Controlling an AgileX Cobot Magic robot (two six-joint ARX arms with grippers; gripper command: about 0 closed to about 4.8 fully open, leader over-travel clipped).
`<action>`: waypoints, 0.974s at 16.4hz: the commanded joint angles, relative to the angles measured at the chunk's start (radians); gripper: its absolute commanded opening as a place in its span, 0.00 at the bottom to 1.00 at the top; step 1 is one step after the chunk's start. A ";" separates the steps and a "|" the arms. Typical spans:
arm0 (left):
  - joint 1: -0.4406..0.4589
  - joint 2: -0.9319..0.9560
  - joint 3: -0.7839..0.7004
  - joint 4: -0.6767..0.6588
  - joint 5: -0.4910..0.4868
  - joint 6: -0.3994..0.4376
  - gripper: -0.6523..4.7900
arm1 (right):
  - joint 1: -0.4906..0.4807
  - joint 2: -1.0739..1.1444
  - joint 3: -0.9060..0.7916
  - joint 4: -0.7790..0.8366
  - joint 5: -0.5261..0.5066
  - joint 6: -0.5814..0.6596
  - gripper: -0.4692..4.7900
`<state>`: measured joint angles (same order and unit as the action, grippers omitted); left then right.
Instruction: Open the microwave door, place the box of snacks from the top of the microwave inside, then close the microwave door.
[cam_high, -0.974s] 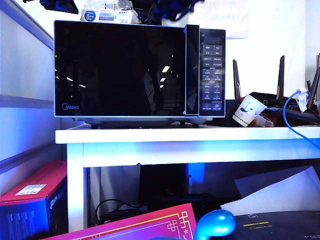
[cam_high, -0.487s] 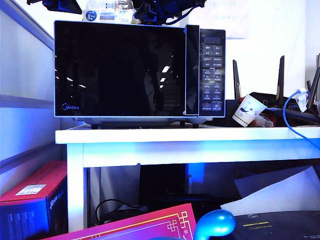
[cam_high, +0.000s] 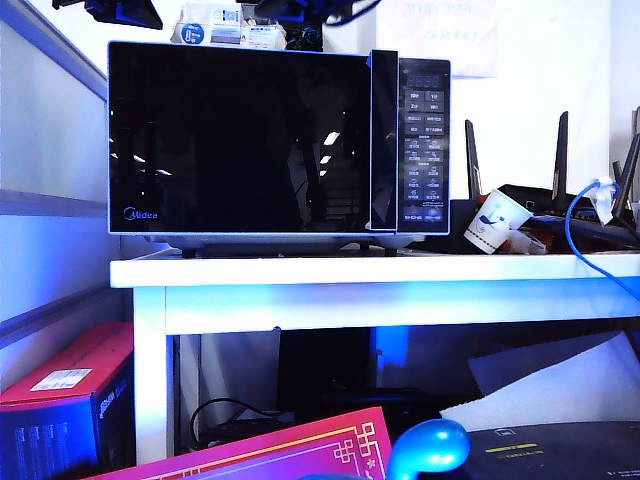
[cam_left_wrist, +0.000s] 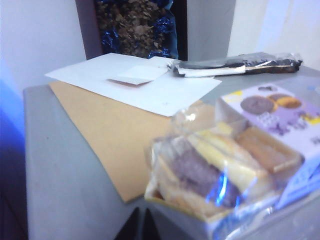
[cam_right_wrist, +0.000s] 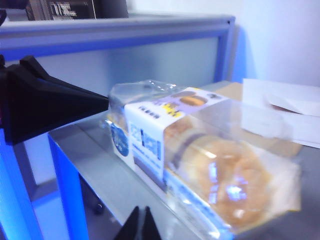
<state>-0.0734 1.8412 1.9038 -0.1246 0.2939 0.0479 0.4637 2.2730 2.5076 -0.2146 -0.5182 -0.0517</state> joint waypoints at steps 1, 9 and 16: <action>0.000 -0.003 0.023 0.044 -0.033 -0.004 0.11 | 0.000 -0.011 0.029 0.016 0.157 -0.049 0.08; -0.004 0.071 0.056 0.075 -0.007 -0.064 0.11 | -0.002 0.028 0.028 0.111 0.395 -0.072 0.08; -0.014 0.078 0.056 0.082 0.137 -0.064 0.11 | -0.001 0.049 0.028 0.037 0.249 -0.063 0.08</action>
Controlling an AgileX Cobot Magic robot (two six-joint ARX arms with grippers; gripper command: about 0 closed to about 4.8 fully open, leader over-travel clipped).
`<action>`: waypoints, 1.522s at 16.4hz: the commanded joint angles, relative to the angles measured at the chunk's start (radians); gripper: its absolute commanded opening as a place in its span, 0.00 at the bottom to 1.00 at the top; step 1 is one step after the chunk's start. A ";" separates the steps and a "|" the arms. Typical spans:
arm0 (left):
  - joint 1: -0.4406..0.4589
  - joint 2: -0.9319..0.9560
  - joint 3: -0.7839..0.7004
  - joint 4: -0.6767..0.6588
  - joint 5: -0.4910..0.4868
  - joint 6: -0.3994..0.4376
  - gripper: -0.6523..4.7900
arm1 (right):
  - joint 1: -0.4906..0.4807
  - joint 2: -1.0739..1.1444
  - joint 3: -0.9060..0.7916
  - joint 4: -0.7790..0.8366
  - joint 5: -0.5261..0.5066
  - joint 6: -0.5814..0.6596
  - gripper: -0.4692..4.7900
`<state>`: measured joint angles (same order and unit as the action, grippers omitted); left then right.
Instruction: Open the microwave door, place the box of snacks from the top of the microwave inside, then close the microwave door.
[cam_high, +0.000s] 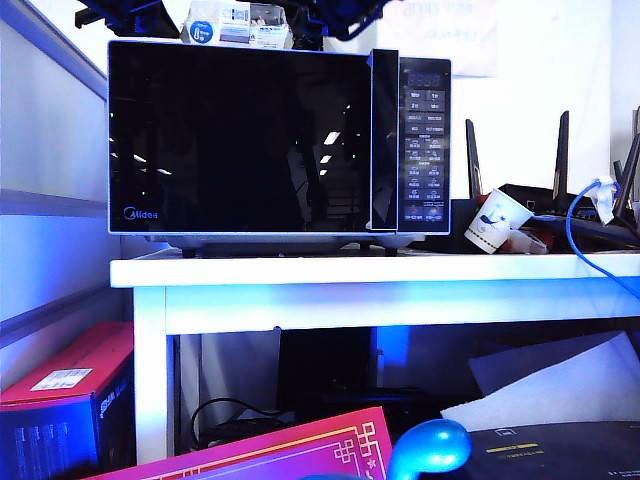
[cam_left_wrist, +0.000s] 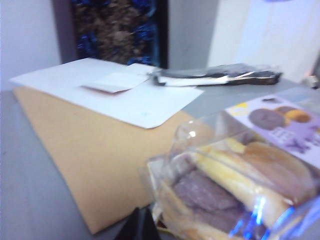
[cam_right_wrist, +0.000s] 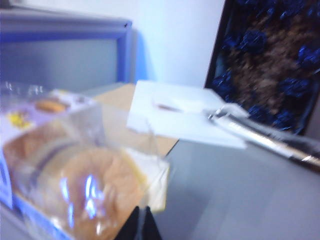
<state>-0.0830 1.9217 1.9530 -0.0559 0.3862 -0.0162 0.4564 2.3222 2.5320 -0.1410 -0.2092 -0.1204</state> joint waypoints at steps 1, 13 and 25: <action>-0.004 -0.002 0.007 0.013 0.045 0.000 0.11 | 0.006 -0.003 0.004 -0.045 -0.064 0.005 0.08; -0.004 -0.002 0.052 0.000 -0.059 0.000 0.11 | 0.010 -0.045 0.066 -0.173 -0.180 0.003 0.08; -0.004 -0.003 0.151 -0.073 -0.116 0.004 0.11 | 0.014 -0.045 0.066 -0.203 -0.177 -0.019 0.08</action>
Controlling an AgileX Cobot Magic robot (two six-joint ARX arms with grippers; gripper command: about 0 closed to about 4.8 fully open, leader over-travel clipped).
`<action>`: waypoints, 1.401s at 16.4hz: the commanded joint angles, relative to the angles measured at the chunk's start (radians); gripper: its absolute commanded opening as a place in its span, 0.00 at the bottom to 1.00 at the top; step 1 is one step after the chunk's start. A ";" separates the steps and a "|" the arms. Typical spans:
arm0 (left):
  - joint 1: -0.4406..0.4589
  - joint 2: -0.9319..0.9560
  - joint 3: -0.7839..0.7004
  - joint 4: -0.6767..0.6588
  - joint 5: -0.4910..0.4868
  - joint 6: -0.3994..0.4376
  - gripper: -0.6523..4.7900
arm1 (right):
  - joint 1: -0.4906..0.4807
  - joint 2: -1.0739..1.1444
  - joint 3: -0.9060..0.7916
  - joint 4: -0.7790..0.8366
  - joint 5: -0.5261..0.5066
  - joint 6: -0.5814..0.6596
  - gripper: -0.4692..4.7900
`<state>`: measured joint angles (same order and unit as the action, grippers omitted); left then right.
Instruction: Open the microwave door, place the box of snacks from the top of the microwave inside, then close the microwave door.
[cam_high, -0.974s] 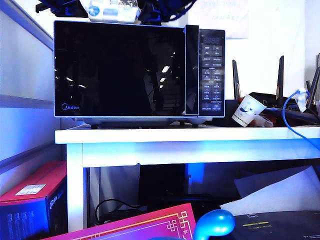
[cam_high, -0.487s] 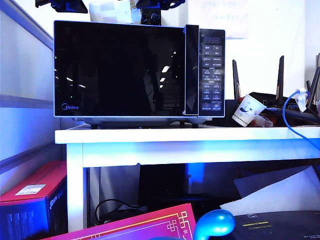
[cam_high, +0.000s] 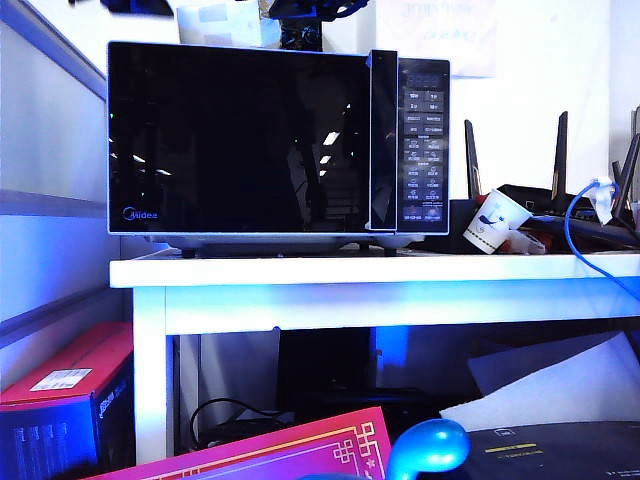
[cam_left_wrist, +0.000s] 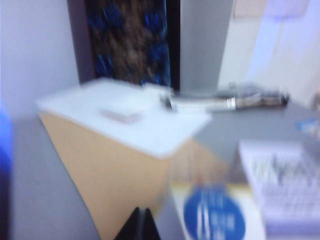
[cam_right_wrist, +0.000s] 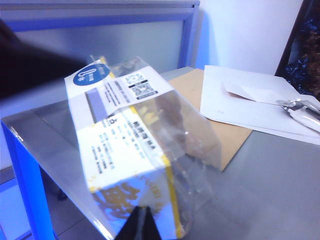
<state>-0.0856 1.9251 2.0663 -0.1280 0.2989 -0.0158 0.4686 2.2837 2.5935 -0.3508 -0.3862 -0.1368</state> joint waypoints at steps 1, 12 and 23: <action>-0.001 -0.007 0.052 -0.014 -0.027 0.002 0.11 | 0.002 -0.007 0.005 0.004 0.000 -0.003 0.08; -0.037 -0.006 0.098 -0.085 0.118 0.000 0.11 | -0.003 -0.058 0.005 0.048 0.084 -0.080 0.08; -0.037 -0.006 0.098 -0.194 0.124 0.024 0.11 | -0.003 0.030 0.006 0.201 0.098 -0.072 0.08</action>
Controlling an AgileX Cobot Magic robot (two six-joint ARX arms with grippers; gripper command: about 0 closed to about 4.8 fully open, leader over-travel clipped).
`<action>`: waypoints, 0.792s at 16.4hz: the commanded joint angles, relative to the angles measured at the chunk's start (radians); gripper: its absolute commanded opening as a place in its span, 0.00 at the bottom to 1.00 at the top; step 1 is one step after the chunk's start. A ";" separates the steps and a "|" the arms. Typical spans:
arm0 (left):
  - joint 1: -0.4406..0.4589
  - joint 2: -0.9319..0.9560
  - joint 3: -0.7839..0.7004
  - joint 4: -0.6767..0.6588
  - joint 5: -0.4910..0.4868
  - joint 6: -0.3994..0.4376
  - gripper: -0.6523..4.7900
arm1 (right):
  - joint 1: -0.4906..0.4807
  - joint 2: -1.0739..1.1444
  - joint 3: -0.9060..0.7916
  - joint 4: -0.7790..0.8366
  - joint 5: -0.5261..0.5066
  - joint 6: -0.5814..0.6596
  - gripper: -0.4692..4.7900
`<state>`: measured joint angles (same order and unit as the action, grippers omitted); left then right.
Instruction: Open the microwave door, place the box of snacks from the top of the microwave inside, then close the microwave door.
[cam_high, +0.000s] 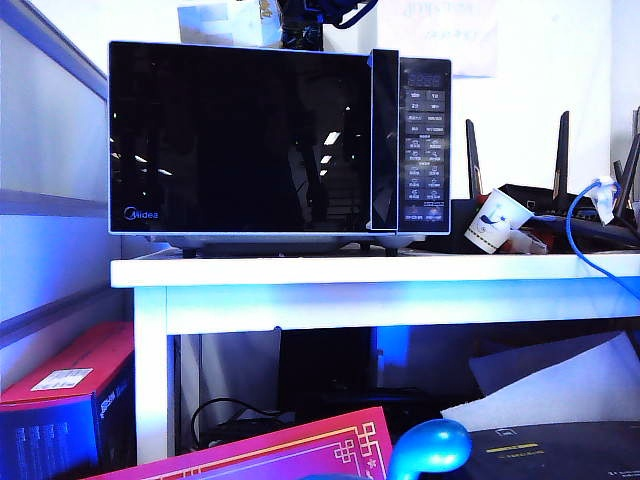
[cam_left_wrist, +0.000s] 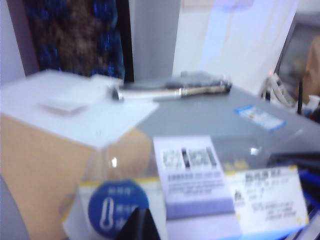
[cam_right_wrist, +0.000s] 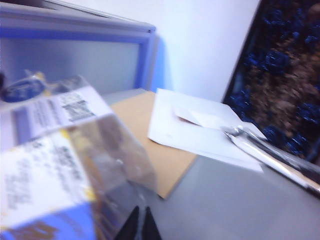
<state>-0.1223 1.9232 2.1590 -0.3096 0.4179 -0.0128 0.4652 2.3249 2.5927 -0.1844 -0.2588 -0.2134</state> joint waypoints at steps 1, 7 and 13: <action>-0.001 -0.004 0.005 -0.027 0.005 0.021 0.11 | 0.000 -0.011 0.018 0.032 -0.040 0.006 0.08; -0.001 -0.004 0.005 -0.069 -0.021 0.025 0.11 | 0.005 -0.018 0.018 0.031 -0.129 0.031 0.08; -0.001 -0.004 0.005 -0.078 -0.020 0.023 0.11 | 0.010 -0.025 0.019 0.032 -0.143 0.030 0.08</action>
<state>-0.1223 1.9232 2.1597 -0.4011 0.4004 0.0071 0.4725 2.3108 2.6061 -0.1654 -0.3973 -0.1883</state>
